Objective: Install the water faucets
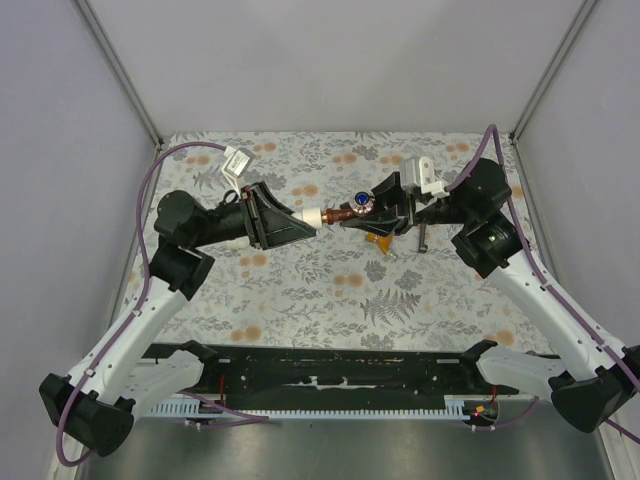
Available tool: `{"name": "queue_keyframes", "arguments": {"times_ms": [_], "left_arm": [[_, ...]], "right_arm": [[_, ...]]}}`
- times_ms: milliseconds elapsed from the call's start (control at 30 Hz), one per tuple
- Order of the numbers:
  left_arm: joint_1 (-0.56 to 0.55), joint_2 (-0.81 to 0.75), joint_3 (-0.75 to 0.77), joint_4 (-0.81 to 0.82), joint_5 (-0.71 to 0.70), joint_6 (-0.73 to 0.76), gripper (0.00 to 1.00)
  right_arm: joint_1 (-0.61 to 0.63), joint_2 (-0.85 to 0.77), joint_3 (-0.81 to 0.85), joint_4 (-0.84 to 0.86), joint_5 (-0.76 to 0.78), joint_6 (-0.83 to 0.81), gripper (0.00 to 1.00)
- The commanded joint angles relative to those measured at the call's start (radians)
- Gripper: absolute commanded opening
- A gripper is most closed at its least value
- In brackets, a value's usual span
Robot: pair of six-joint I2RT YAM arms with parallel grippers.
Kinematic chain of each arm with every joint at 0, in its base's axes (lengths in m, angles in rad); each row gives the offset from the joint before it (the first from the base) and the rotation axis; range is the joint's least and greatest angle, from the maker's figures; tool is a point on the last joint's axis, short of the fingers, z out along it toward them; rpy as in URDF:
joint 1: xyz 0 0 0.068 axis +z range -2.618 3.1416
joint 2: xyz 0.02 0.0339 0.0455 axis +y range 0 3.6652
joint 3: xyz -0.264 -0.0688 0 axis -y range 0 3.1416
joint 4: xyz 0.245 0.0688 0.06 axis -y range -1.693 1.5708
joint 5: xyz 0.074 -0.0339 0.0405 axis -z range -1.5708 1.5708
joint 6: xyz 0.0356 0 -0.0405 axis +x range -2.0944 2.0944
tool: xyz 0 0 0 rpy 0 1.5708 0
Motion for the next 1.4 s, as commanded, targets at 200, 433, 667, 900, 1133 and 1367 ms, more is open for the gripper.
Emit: {"name": "queue_keyframes", "arguments": {"times_ms": [200, 433, 667, 900, 1133, 1367], "left_arm": [[-0.033, 0.004, 0.052, 0.148, 0.041, 0.068, 0.02], [-0.033, 0.007, 0.066, 0.113, 0.069, 0.187, 0.02], [-0.034, 0.013, 0.086, 0.027, 0.073, 0.365, 0.02], [-0.037, 0.01, 0.147, -0.214, 0.092, 0.714, 0.02], [-0.039, -0.01, 0.147, -0.282, 0.098, 0.95, 0.02], [-0.04, -0.036, 0.15, -0.361, 0.069, 1.134, 0.02]], "right_arm": [[0.032, 0.038, -0.043, 0.087, 0.061, 0.211, 0.0], [0.04, 0.03, -0.031, 0.031, 0.088, 0.272, 0.0], [0.046, 0.03, -0.036, 0.008, 0.13, 0.38, 0.0], [0.052, 0.046, -0.03, -0.021, 0.164, 0.512, 0.0], [0.055, 0.05, -0.057, 0.0, 0.209, 0.671, 0.0], [0.055, 0.073, -0.089, 0.0, 0.25, 0.832, 0.0]]}}
